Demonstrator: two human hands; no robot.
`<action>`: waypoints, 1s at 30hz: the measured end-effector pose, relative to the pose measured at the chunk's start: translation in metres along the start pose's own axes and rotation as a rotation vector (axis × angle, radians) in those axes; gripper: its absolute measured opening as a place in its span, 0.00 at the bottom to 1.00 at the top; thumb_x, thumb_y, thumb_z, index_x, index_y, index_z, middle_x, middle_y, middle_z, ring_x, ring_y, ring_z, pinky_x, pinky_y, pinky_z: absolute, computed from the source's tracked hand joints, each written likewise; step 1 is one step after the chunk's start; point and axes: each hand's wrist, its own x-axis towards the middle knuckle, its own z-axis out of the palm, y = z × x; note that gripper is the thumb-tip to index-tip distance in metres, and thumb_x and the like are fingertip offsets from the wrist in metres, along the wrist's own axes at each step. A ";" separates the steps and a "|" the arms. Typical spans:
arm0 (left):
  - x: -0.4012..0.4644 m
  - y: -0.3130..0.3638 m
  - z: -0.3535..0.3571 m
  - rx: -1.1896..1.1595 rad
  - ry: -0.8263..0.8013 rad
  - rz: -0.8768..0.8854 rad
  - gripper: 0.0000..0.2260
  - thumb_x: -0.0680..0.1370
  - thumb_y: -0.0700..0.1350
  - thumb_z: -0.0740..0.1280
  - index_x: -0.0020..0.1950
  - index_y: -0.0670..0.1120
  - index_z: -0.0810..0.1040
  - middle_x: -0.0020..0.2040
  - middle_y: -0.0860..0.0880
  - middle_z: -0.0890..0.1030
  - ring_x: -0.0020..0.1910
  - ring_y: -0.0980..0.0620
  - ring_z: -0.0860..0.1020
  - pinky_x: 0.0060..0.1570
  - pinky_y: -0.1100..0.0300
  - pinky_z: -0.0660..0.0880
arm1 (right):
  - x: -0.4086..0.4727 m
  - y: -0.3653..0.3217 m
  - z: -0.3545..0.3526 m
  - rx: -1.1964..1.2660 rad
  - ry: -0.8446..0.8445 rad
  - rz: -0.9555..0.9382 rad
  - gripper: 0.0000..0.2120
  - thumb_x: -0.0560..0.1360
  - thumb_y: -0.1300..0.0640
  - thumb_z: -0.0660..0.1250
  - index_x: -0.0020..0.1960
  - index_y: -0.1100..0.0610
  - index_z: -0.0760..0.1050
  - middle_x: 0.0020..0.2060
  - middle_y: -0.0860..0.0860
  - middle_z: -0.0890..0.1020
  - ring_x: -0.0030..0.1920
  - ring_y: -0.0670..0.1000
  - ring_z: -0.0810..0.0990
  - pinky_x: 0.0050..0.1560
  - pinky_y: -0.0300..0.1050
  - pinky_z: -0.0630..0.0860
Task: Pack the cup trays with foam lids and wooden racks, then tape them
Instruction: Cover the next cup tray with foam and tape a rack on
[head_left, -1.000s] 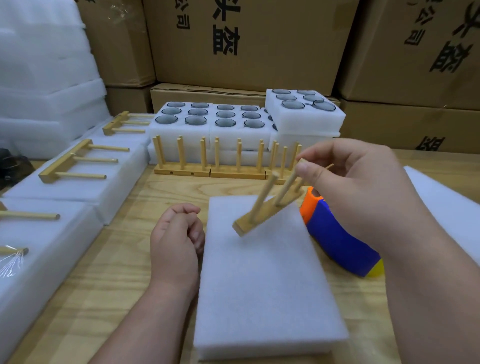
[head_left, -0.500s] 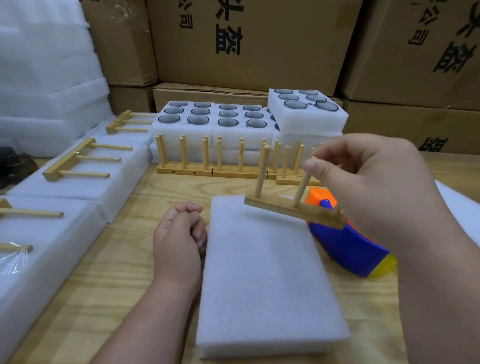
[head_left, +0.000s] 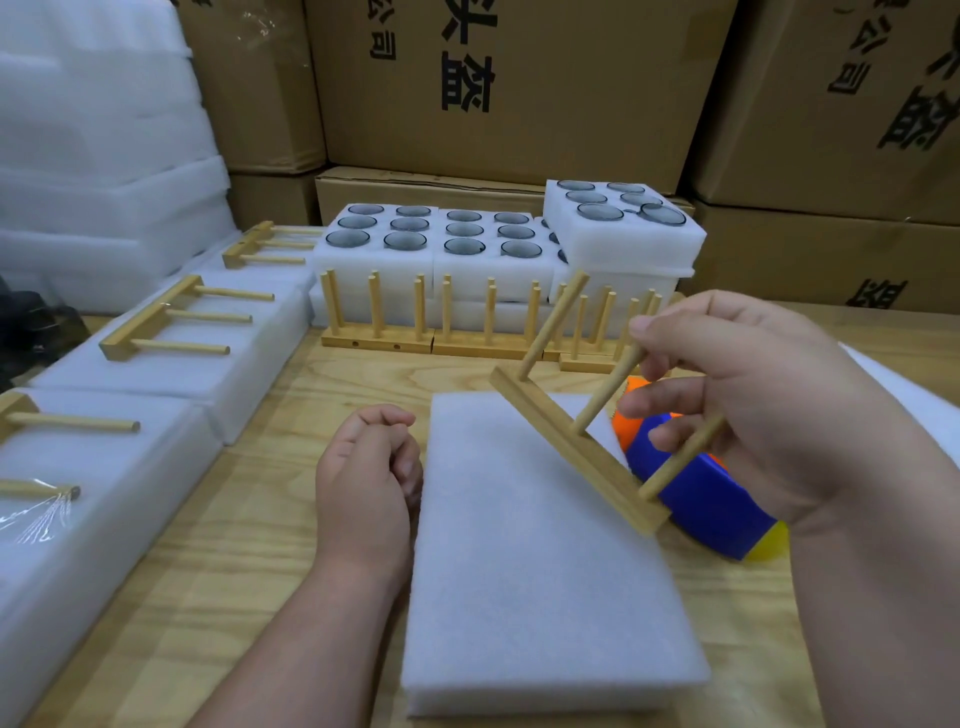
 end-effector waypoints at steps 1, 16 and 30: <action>0.000 0.000 0.000 0.002 0.000 -0.002 0.07 0.68 0.41 0.62 0.35 0.51 0.78 0.27 0.50 0.65 0.25 0.53 0.60 0.25 0.60 0.57 | 0.000 0.001 0.001 0.004 -0.002 0.008 0.07 0.77 0.58 0.72 0.42 0.57 0.77 0.31 0.51 0.79 0.31 0.55 0.84 0.22 0.41 0.73; 0.001 -0.001 0.000 -0.014 -0.013 -0.006 0.07 0.68 0.40 0.62 0.34 0.50 0.77 0.27 0.50 0.64 0.25 0.52 0.59 0.22 0.63 0.58 | 0.002 0.011 0.013 -0.036 -0.066 -0.003 0.12 0.77 0.60 0.70 0.37 0.55 0.71 0.32 0.55 0.84 0.36 0.55 0.87 0.27 0.41 0.77; -0.003 0.004 0.002 0.011 0.002 -0.018 0.15 0.77 0.34 0.58 0.37 0.48 0.77 0.27 0.50 0.65 0.24 0.54 0.60 0.21 0.64 0.60 | 0.012 0.024 -0.007 -0.208 -0.307 0.160 0.10 0.78 0.63 0.68 0.38 0.55 0.75 0.38 0.60 0.86 0.35 0.54 0.85 0.25 0.39 0.74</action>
